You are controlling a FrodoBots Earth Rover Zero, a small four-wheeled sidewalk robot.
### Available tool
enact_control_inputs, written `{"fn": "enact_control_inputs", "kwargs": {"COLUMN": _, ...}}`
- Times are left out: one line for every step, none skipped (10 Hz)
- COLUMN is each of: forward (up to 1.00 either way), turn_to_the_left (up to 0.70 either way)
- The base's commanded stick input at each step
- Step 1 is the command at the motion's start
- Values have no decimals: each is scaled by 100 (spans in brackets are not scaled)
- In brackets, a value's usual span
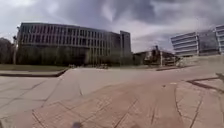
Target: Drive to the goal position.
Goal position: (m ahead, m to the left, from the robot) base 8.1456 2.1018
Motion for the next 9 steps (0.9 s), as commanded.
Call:
{"fn": "enact_control_inputs", "kwargs": {"forward": 56, "turn_to_the_left": -1}}
{"fn": "enact_control_inputs", "kwargs": {"forward": 56, "turn_to_the_left": -1}}
{"fn": "enact_control_inputs", "kwargs": {"forward": 56, "turn_to_the_left": -1}}
{"fn": "enact_control_inputs", "kwargs": {"forward": 56, "turn_to_the_left": -1}}
{"fn": "enact_control_inputs", "kwargs": {"forward": 56, "turn_to_the_left": -1}}
{"fn": "enact_control_inputs", "kwargs": {"forward": 56, "turn_to_the_left": -1}}
{"fn": "enact_control_inputs", "kwargs": {"forward": 56, "turn_to_the_left": -1}}
{"fn": "enact_control_inputs", "kwargs": {"forward": 56, "turn_to_the_left": -1}}
{"fn": "enact_control_inputs", "kwargs": {"forward": 56, "turn_to_the_left": -1}}
